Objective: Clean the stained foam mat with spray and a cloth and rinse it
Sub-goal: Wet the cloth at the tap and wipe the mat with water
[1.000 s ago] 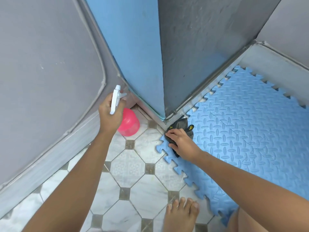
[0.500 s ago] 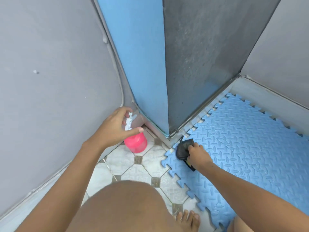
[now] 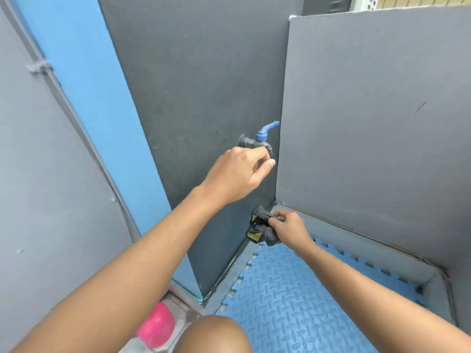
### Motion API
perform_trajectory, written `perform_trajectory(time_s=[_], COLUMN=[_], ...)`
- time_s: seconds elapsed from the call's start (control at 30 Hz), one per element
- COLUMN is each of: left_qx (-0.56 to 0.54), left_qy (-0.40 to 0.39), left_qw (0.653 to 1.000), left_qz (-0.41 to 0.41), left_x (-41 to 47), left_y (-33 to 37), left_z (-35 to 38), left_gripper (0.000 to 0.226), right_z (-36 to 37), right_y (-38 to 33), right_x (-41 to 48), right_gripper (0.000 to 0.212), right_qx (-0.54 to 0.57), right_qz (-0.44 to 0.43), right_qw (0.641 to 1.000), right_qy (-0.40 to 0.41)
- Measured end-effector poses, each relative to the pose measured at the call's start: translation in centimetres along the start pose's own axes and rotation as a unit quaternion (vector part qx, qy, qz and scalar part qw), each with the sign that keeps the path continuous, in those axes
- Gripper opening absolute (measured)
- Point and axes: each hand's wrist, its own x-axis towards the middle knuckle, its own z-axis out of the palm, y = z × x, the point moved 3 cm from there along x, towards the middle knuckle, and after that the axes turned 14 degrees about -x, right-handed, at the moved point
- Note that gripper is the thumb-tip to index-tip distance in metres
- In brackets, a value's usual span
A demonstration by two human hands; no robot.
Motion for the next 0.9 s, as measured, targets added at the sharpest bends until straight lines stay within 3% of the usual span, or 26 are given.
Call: perform_trajectory(time_s=[0.13, 0.3, 0.53, 0.73, 0.9], left_qx=[0.129, 0.303, 0.258, 0.211, 0.198], left_qy=[-0.016, -0.142, -0.176, -0.245, -0.256], left_qw=[0.991, 0.93, 0.933, 0.939, 0.944], left_qz=[-0.035, -0.155, -0.177, -0.122, -0.071], left_x=[10.1, 16.4, 17.7, 18.1, 18.0], left_y=[1.0, -2.6, -5.1, -5.3, -5.1], left_z=[1.4, 4.7, 5.5, 5.7, 5.9], left_gripper=[0.033, 0.05, 0.052, 0.063, 0.065], right_z=[-7.3, -12.1, -11.9, -10.8, -11.1], right_y=[-1.8, -1.5, -0.6, -1.6, -2.4], right_x=[1.3, 2.5, 5.1, 5.7, 5.8], right_gripper=[0.009, 0.015, 0.015, 0.015, 0.017], right_qx=[0.059, 0.095, 0.087, 0.072, 0.071], right_qz=[0.008, 0.024, 0.037, 0.03, 0.026], right_qw=[0.996, 0.991, 0.993, 0.996, 0.997], right_qy=[0.071, 0.094, 0.064, 0.036, 0.032])
